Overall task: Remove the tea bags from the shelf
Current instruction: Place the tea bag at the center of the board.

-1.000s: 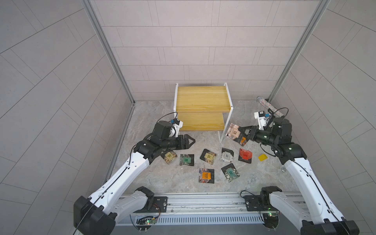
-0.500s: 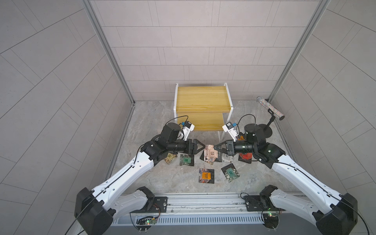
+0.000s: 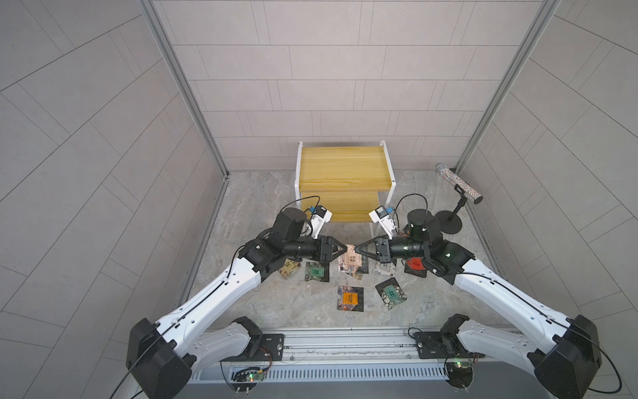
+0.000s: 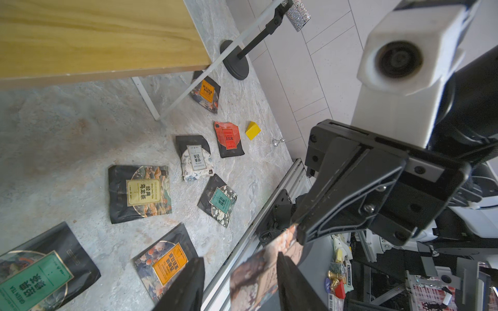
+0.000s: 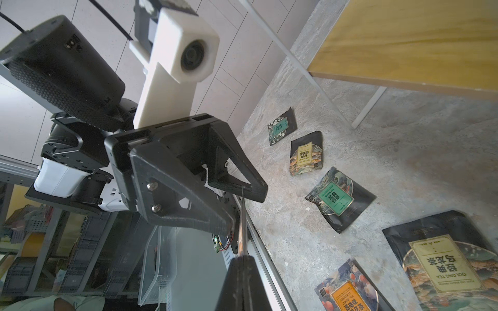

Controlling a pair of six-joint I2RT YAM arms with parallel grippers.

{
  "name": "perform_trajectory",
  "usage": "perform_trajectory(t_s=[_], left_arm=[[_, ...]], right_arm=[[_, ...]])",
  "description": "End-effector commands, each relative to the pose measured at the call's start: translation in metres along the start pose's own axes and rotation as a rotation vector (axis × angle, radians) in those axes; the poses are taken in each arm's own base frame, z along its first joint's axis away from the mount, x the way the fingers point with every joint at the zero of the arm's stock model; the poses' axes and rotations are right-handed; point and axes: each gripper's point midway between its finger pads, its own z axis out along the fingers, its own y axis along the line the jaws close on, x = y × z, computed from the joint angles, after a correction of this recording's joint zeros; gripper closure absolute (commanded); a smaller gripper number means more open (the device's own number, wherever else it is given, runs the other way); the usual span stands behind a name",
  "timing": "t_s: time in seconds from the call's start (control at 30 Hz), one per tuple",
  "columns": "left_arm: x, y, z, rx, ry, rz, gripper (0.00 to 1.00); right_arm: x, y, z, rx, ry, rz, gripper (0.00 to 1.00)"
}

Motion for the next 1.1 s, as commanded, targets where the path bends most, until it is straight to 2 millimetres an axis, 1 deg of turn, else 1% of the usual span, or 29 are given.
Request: perform_trajectory(t_s=[0.0,0.13,0.3,0.37,0.43,0.5,0.57,0.63,0.7,0.77,0.87,1.03,1.07], left_arm=[[-0.012,-0.019,-0.007,0.045,-0.037,0.061,0.61],[-0.012,-0.020,-0.008,0.048,-0.046,0.067,0.72],[-0.014,-0.022,-0.010,0.052,-0.060,0.071,0.90],[-0.015,-0.022,-0.011,0.051,-0.065,0.072,0.93],[-0.015,-0.023,-0.012,0.051,-0.069,0.075,1.00],[-0.016,-0.022,-0.013,0.046,-0.076,0.076,1.00],[-0.017,-0.021,-0.014,0.039,-0.088,0.076,1.00],[-0.018,-0.020,-0.017,0.025,-0.104,0.075,1.00],[-0.020,-0.015,-0.020,-0.002,-0.127,0.065,1.00],[-0.020,-0.009,-0.023,-0.034,-0.151,0.052,1.00],[-0.018,0.000,-0.030,-0.089,-0.161,0.033,1.00],[-0.011,0.021,-0.041,-0.196,-0.170,-0.008,1.00],[-0.011,0.028,-0.046,-0.234,-0.180,-0.018,1.00]], right_arm=[[-0.010,0.012,-0.001,-0.030,-0.029,-0.039,0.99],[-0.009,0.011,-0.001,-0.028,-0.025,-0.038,0.99],[-0.008,0.008,0.001,-0.023,-0.022,-0.037,0.99],[-0.009,0.008,0.001,-0.023,-0.022,-0.040,0.99],[-0.009,0.008,0.001,-0.023,-0.022,-0.042,0.98],[-0.009,0.007,0.001,-0.019,-0.023,-0.041,0.96],[-0.010,0.006,0.000,-0.013,-0.027,-0.039,0.91],[-0.011,0.002,-0.001,0.002,-0.035,-0.033,0.81],[-0.013,-0.004,-0.005,0.024,-0.047,-0.026,0.69],[-0.016,-0.007,-0.009,0.042,-0.060,-0.024,0.60],[-0.022,-0.014,-0.018,0.068,-0.088,-0.021,0.55],[-0.032,-0.026,-0.034,0.118,-0.147,-0.008,0.53],[-0.034,-0.029,-0.036,0.130,-0.158,-0.005,0.53]])
